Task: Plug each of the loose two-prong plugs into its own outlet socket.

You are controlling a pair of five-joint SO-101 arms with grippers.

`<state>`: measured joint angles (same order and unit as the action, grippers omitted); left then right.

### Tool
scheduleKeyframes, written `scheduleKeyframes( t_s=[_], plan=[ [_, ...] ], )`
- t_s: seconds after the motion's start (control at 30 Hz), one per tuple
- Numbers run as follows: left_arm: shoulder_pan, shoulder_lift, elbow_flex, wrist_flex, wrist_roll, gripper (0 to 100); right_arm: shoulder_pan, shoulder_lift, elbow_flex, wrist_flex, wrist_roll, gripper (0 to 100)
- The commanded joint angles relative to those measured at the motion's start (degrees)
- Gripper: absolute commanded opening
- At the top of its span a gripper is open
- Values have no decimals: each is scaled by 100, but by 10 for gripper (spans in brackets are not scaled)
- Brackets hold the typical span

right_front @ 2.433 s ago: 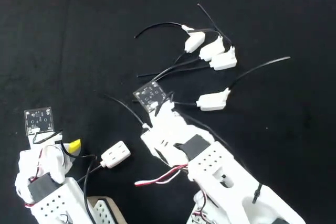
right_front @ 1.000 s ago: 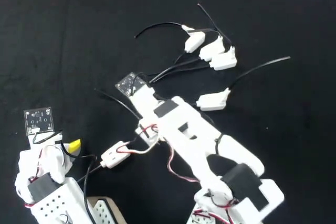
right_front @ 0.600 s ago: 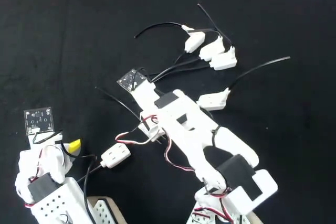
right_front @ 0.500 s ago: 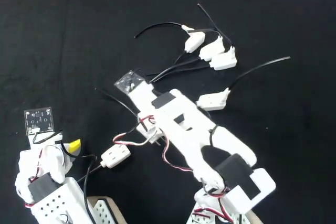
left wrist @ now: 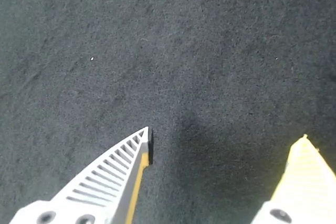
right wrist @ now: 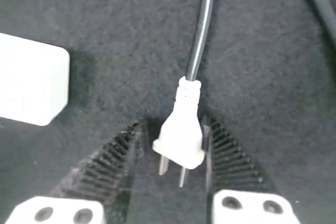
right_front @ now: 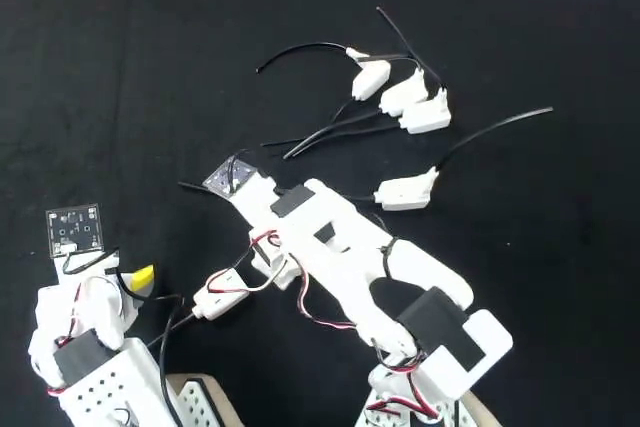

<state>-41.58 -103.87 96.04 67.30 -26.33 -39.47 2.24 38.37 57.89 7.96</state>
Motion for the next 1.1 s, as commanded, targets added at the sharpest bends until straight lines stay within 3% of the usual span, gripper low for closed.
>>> scheduleKeyframes(
  t_s=[0.0,0.23,0.63,0.83,1.07],
  plan=[
    [48,-53,4,-88,-18,396,18,31,-251,70,-202,84],
    [48,-53,4,-88,-18,396,26,-22,-400,70,-211,14],
    [48,-53,4,-105,-26,396,26,-251,-365,26,-492,12],
    [48,-53,13,-105,-26,396,167,-1877,620,-404,-519,12],
    [92,-53,-40,-132,-9,396,132,-4426,2404,-2031,-580,12]
  ],
)
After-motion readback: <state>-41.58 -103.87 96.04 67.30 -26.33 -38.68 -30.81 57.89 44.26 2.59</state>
